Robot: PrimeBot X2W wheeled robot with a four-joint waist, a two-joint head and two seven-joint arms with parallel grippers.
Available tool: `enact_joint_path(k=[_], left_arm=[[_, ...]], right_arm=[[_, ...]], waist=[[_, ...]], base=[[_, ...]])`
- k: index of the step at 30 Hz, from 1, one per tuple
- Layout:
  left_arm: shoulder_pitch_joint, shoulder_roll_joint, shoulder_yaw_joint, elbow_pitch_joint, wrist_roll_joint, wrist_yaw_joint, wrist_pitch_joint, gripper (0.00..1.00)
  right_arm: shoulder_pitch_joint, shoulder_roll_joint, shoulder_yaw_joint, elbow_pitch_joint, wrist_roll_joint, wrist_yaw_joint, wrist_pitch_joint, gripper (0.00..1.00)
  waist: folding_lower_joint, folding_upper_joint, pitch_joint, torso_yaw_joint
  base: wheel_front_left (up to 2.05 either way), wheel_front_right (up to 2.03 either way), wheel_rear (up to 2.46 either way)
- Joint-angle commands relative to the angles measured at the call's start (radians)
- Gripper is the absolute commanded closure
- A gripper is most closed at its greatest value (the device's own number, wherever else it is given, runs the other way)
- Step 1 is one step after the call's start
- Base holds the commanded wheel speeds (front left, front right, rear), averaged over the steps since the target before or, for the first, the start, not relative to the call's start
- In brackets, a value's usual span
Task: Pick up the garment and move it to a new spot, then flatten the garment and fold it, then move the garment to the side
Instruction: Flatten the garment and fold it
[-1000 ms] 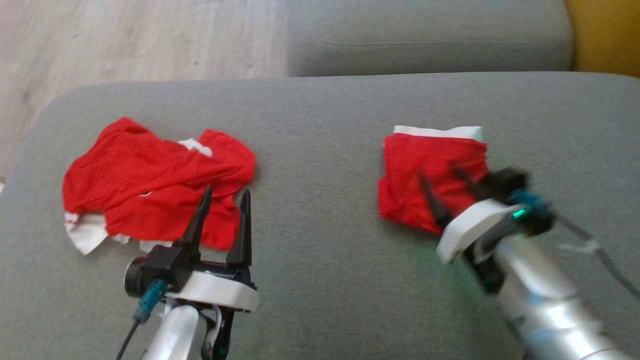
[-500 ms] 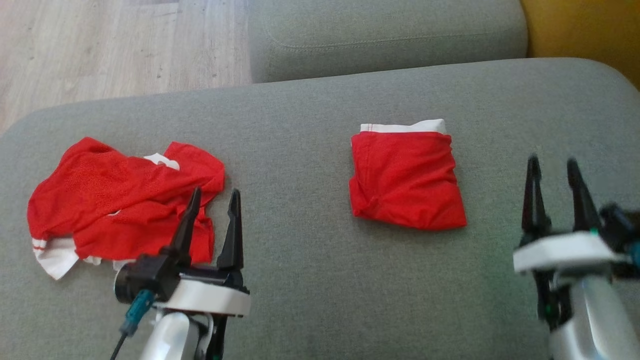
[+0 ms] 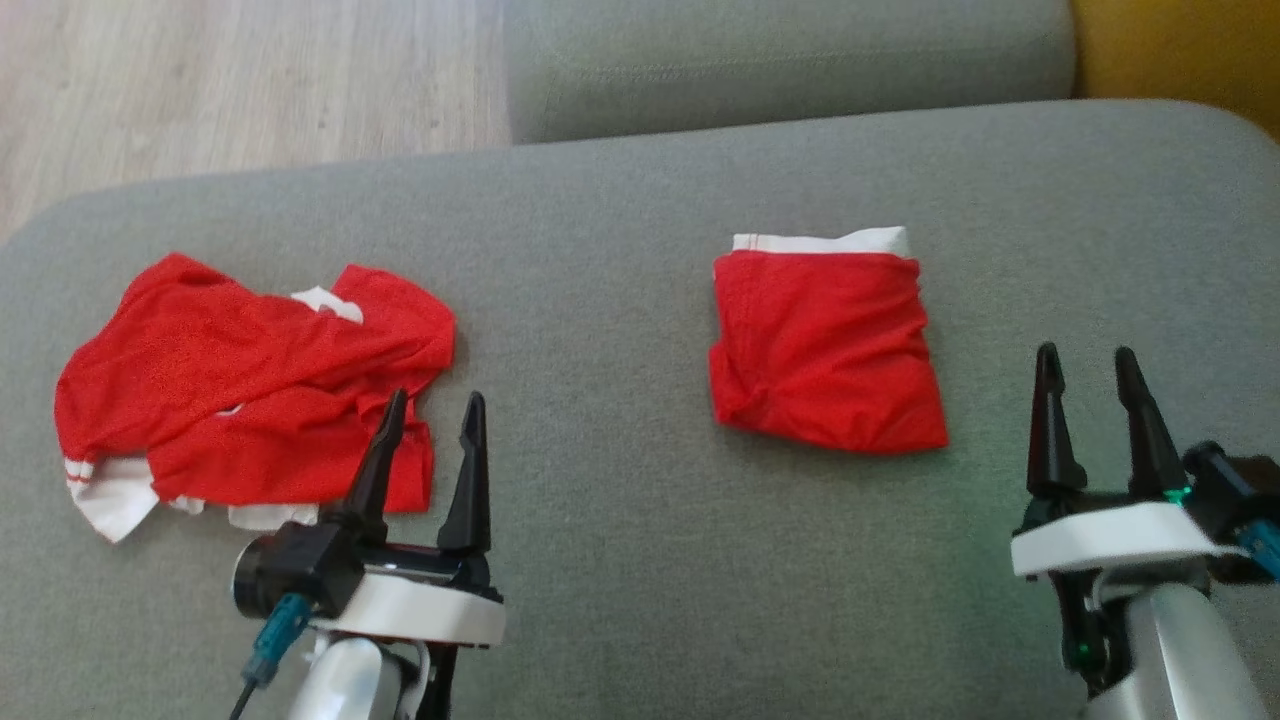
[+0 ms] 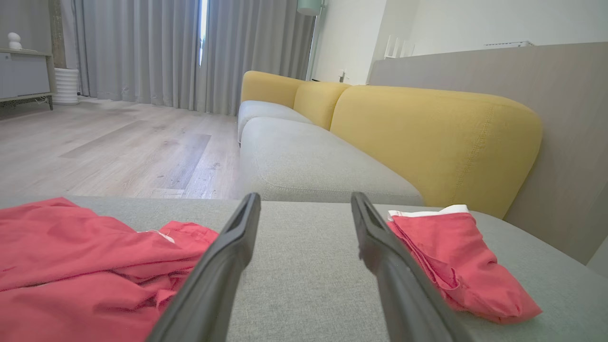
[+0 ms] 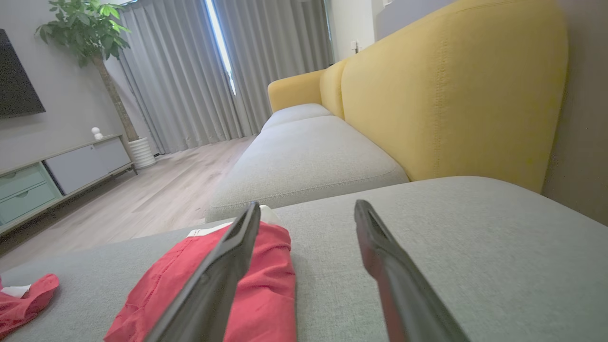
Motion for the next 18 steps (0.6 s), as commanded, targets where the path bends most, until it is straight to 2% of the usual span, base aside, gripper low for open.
enact_joint_path(k=[1, 8, 18], left_arm=[[-0.052, 0.002, 0.022, -0.037, 0.005, -0.005, -0.009, 0.0], [-0.099, 0.002, -0.011, -0.041, -0.001, -0.009, -0.009, 0.0], [-0.156, 0.002, -0.06, -0.038, -0.021, -0.006, -0.009, 0.0]], right_arm=[[-0.069, -0.003, 0.034, -0.031, -0.009, -0.001, -0.003, 1.0], [-0.204, -0.003, 0.05, 0.049, -0.036, -0.001, 0.067, 1.0], [-0.423, -0.021, -0.018, 0.35, -0.156, -0.001, 0.134, 1.0]], waist=[[0.0, 0.0, 0.027, 0.019], [0.0, 0.0, 0.124, 0.085], [0.0, 0.0, 0.208, 0.171]], base=[[0.0, 0.0, 0.0], [0.0, 0.0, 0.0], [0.0, 0.0, 0.0]])
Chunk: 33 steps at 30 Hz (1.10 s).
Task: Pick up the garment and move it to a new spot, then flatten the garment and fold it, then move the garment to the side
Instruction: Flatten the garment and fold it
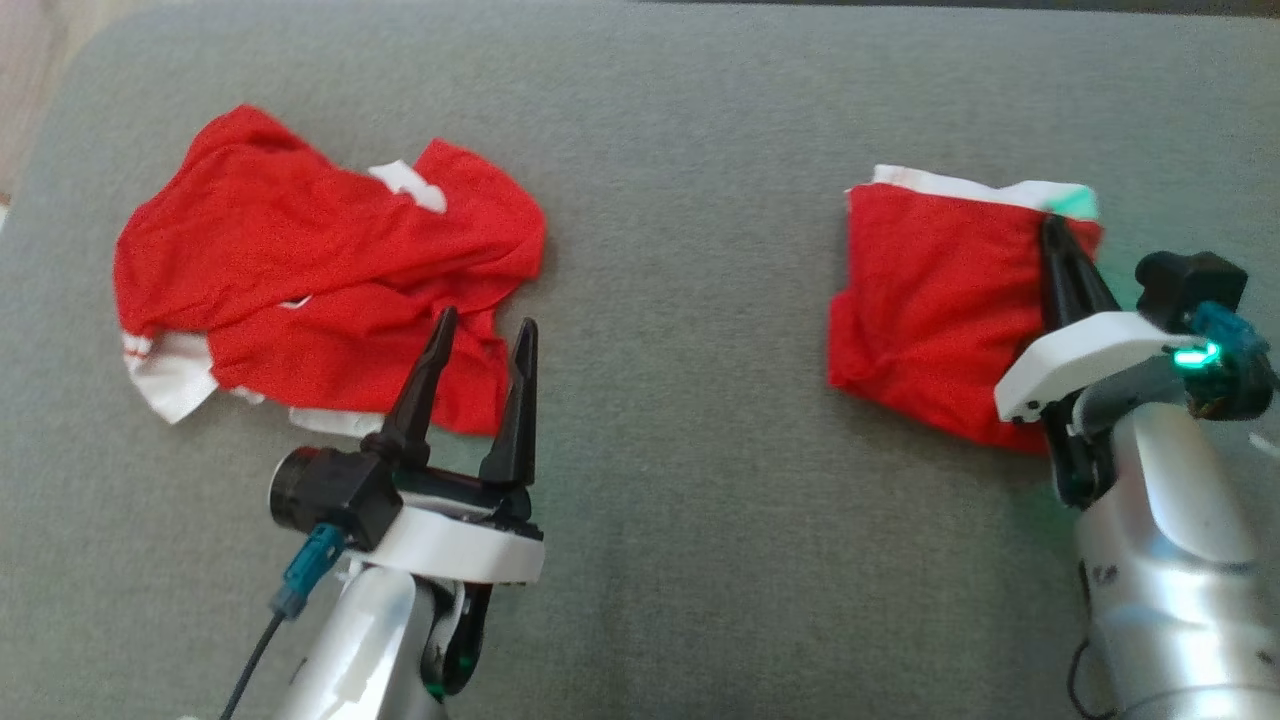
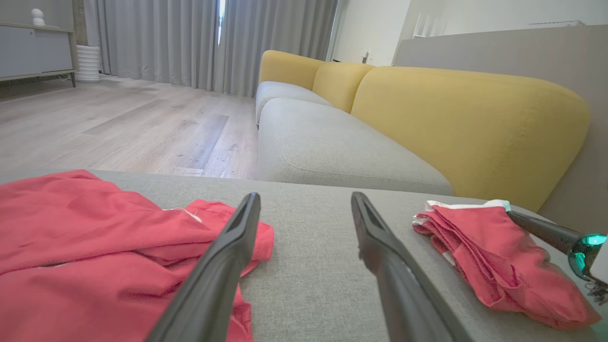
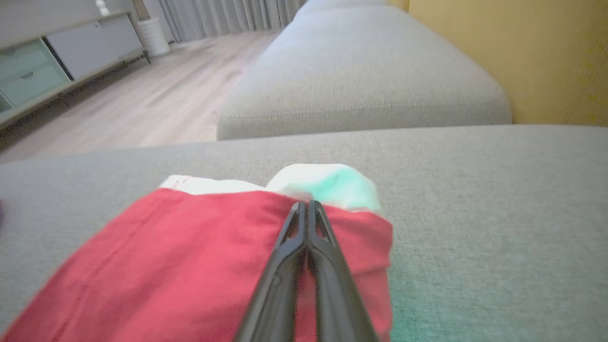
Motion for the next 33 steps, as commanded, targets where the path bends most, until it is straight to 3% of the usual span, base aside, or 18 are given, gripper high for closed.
enact_joint_path(k=[1, 6, 12, 15, 19, 27, 33], left_arm=[[-0.04, 0.004, 0.021, -0.03, -0.006, 0.003, -0.009, 0.0], [-0.053, 0.004, 0.008, -0.028, -0.013, 0.009, -0.009, 0.0], [-0.054, 0.004, 0.006, -0.016, -0.021, 0.018, -0.009, 0.0], [-0.052, 0.004, 0.011, -0.012, -0.023, 0.019, -0.009, 0.0], [-0.054, 0.004, 0.003, -0.012, -0.029, 0.019, -0.009, 0.0], [-0.057, 0.004, -0.002, -0.011, -0.032, 0.02, -0.009, 0.0], [-0.049, 0.004, 0.017, -0.003, -0.025, 0.021, -0.009, 0.0]], right_arm=[[-0.042, -0.007, 0.01, 0.007, -0.021, -0.001, -0.005, 1.0], [-0.123, -0.008, -0.036, 0.167, -0.067, -0.001, -0.026, 1.0], [-0.191, 0.005, 0.004, 0.257, -0.089, -0.001, -0.106, 1.0], [-0.205, 0.013, 0.076, 0.265, -0.067, -0.001, -0.13, 1.0], [-0.202, 0.014, 0.234, 0.287, 0.046, -0.001, -0.138, 1.0], [-0.191, 0.015, 0.451, 0.365, 0.199, -0.001, -0.037, 1.0], [-0.195, 0.015, 0.526, 0.354, 0.272, -0.001, -0.074, 1.0]], waist=[[-0.0003, 0.0, 0.027, 0.031], [-0.0003, 0.0, 0.039, 0.045], [-0.0003, 0.0, 0.023, 0.038], [-0.0003, 0.0, 0.011, 0.029], [-0.0003, 0.0, 0.004, 0.03], [-0.0003, 0.0, 0.003, 0.034], [-0.0003, 0.0, -0.023, 0.011]], base=[[0.0, 0.0, 0.0], [0.0, 0.0, 0.0], [0.0, 0.0, 0.0], [0.0, 0.0, 0.0], [0.0, 0.0, 0.0], [0.0, 0.0, 0.0], [0.0, 0.0, 0.0]])
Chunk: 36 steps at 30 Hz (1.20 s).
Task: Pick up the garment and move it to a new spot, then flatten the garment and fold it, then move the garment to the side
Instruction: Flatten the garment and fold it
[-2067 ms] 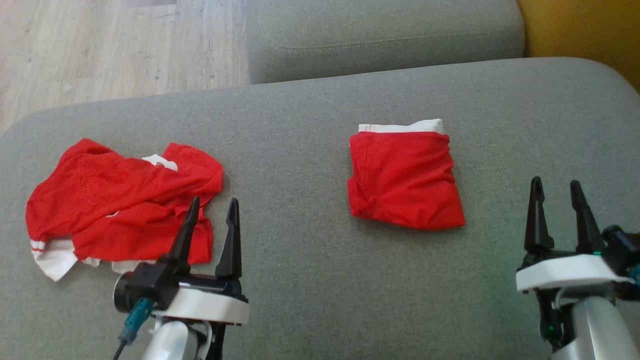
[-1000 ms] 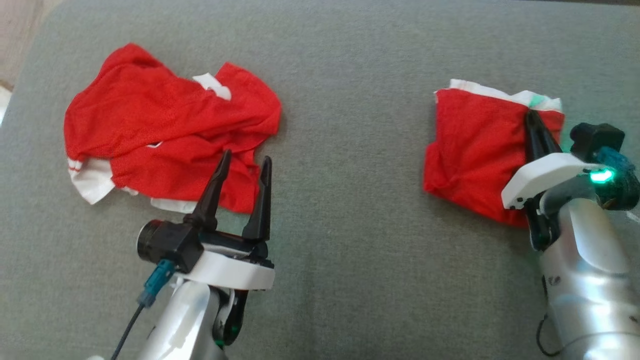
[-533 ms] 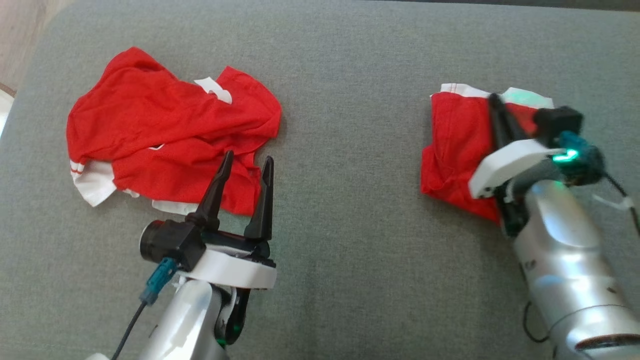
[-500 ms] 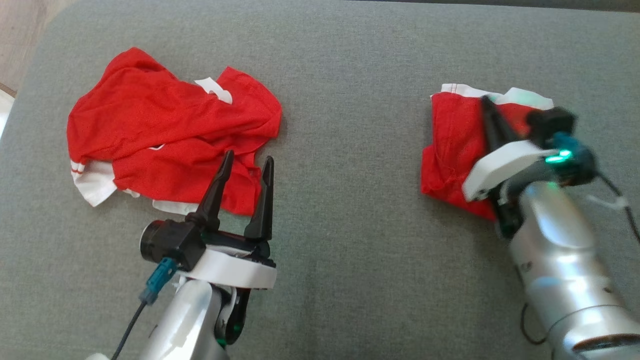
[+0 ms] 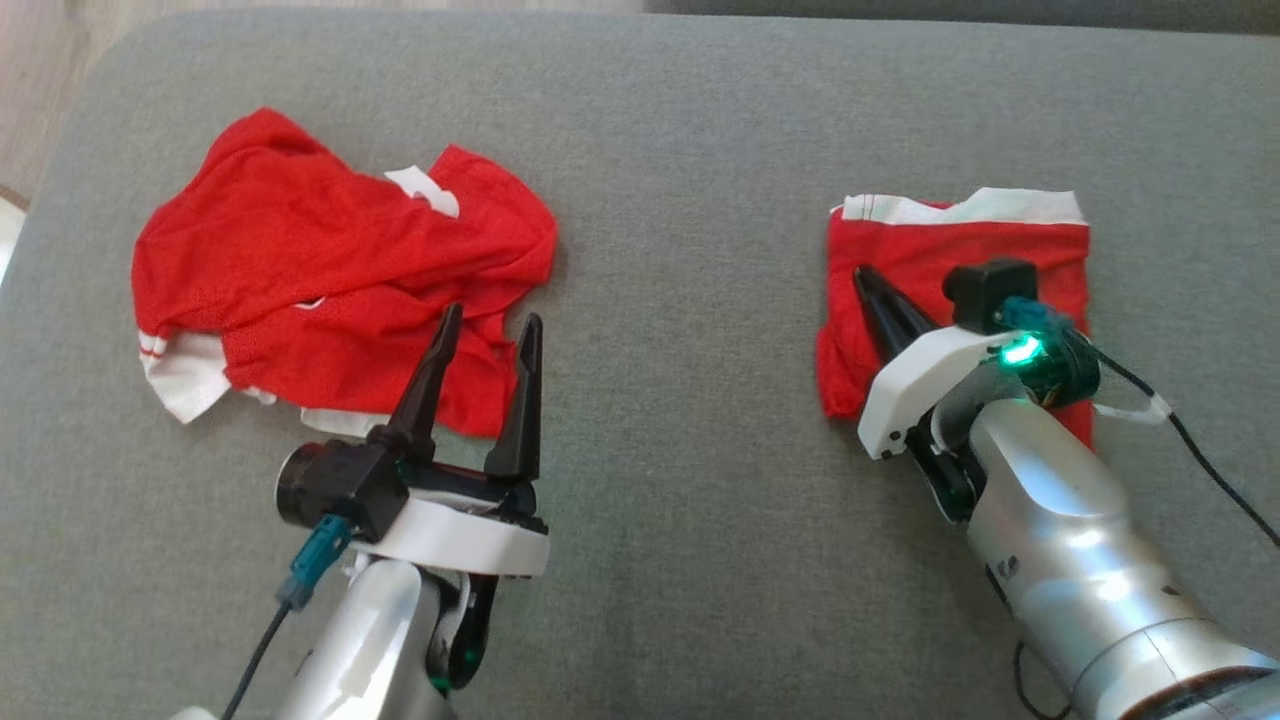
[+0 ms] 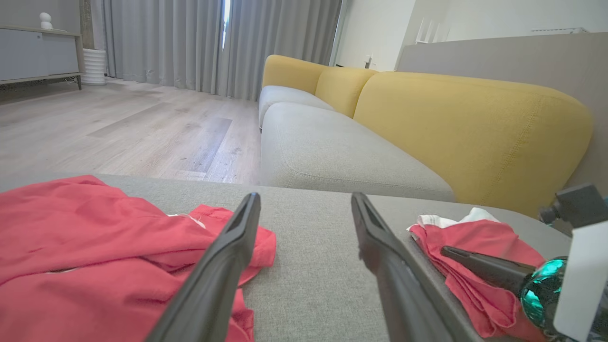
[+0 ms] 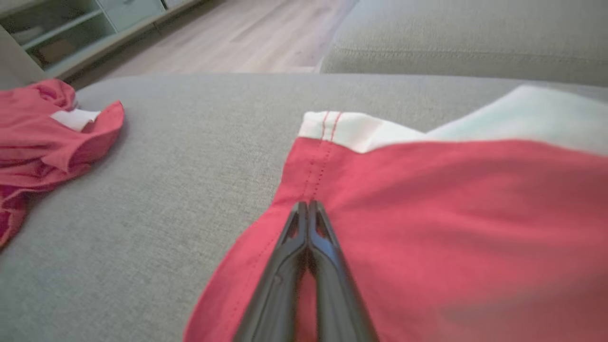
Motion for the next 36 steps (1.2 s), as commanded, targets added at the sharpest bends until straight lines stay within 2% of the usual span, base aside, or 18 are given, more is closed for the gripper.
enact_joint_path(k=[1, 9, 13, 18, 20, 28, 36], left_arm=[[-0.022, 0.004, 0.04, -0.026, 0.0, 0.003, -0.009, 0.0], [0.002, 0.004, 0.067, -0.034, 0.011, 0.003, -0.009, 0.0], [0.019, 0.004, 0.085, -0.038, 0.019, 0.003, -0.009, 0.0], [0.04, 0.004, 0.103, -0.043, 0.027, 0.001, -0.009, 0.0], [0.049, 0.004, 0.11, -0.043, 0.03, 0.0, -0.009, 0.0], [0.094, 0.004, 0.126, -0.037, 0.042, -0.011, -0.009, 0.0], [0.128, 0.004, 0.139, -0.034, 0.046, -0.02, -0.009, 0.0]], right_arm=[[-0.017, 0.02, 0.011, -0.023, 0.002, -0.001, -0.03, 1.0], [-0.013, -0.009, -0.111, -0.111, -0.055, -0.001, -0.086, 1.0], [0.072, -0.034, -0.223, -0.272, -0.114, -0.001, -0.087, 1.0], [0.214, -0.027, -0.349, -0.443, -0.193, -0.001, -0.087, 1.0], [0.27, -0.016, -0.389, -0.499, -0.223, -0.001, -0.087, 0.0], [0.462, 0.018, -0.458, -0.635, -0.26, -0.001, -0.087, 0.0], [0.539, 0.019, -0.428, -0.672, -0.188, -0.001, -0.087, 0.0]], waist=[[0.0, 0.0, -0.015, -0.015], [0.0, 0.0, -0.078, -0.074], [0.0, 0.0, -0.112, -0.108], [0.0, 0.0, -0.144, -0.138], [0.0, 0.0, -0.155, -0.148], [0.0, 0.0, -0.183, -0.171], [0.0, 0.0, -0.198, -0.175]], base=[[0.0, 0.0, 0.0], [0.0, 0.0, 0.0], [0.0, 0.0, 0.0], [0.0, 0.0, 0.0], [0.0, 0.0, 0.0], [0.0, 0.0, 0.0], [0.0, 0.0, 0.0]])
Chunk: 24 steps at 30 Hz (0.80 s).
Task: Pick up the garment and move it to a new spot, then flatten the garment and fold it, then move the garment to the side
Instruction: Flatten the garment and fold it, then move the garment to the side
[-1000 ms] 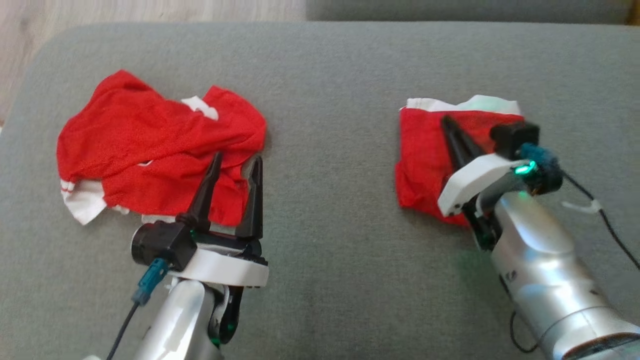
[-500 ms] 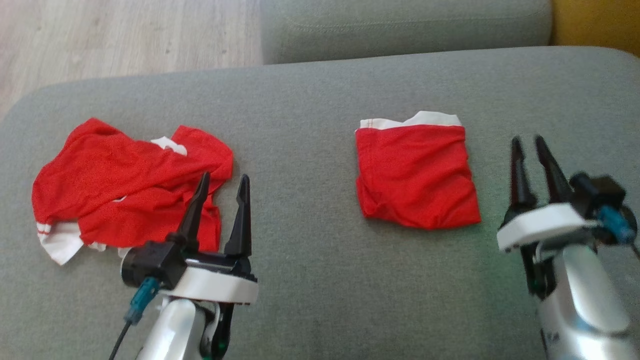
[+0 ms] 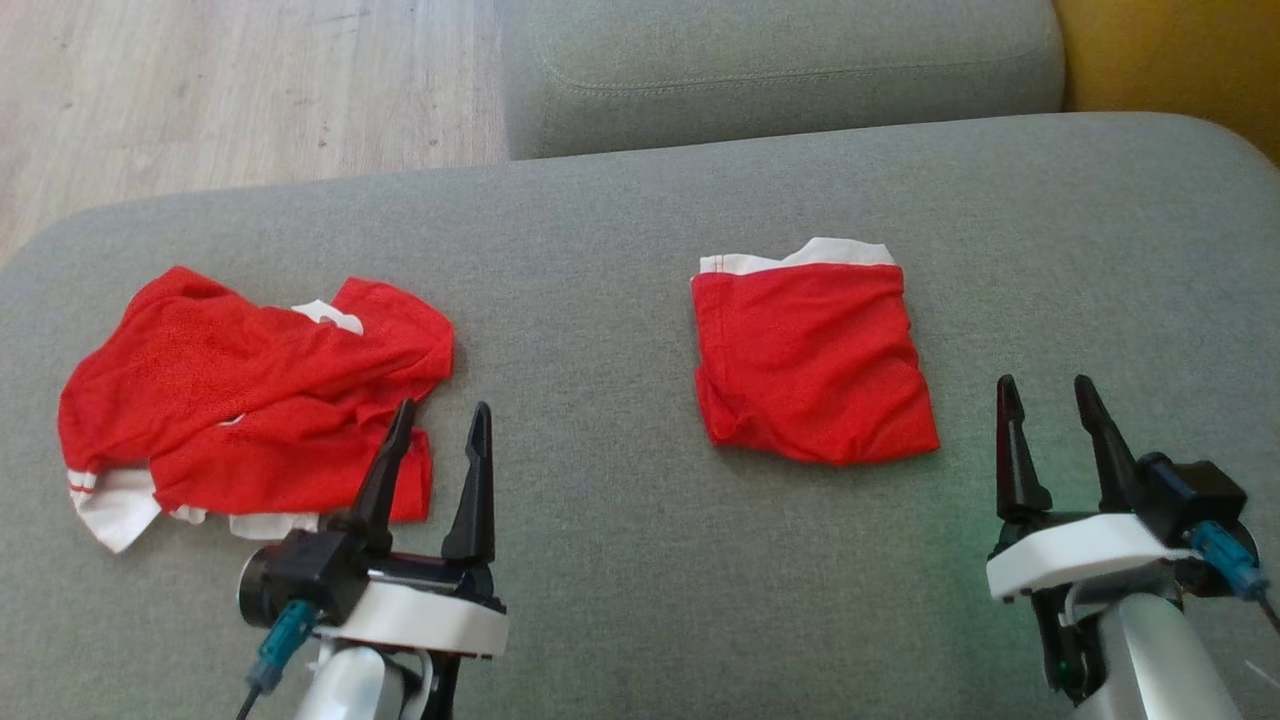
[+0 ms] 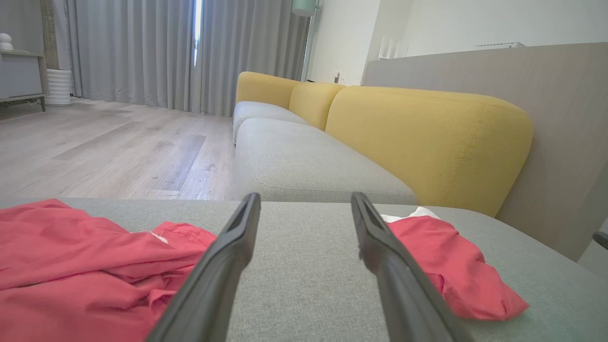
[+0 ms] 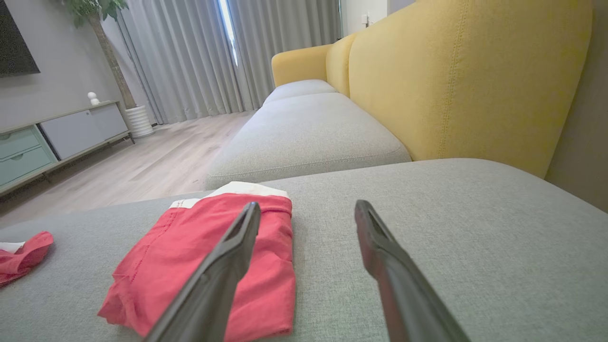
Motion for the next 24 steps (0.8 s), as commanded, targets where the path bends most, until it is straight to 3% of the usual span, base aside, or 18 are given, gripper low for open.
enact_joint_path(k=[1, 14, 24], left_arm=[[-0.022, 0.003, 0.041, -0.029, 0.006, -0.001, -0.009, 0.0], [-0.049, 0.003, 0.029, -0.037, 0.009, -0.003, -0.009, 0.0], [-0.099, 0.003, -0.005, -0.034, 0.006, -0.008, -0.009, 0.0]], right_arm=[[-0.023, -0.003, 0.026, -0.038, 0.006, -0.001, -0.009, 0.0], [-0.066, -0.003, 0.015, -0.033, -0.004, -0.001, 0.012, 0.0], [-0.204, -0.003, -0.031, 0.091, -0.04, -0.001, 0.11, 0.0]], waist=[[0.0001, -0.0001, -0.001, 0.0], [0.0001, -0.0001, 0.051, 0.024], [0.0001, -0.0001, 0.126, 0.076]], base=[[0.0, 0.0, 0.0], [0.0, 0.0, 0.0], [0.0, 0.0, 0.0]])
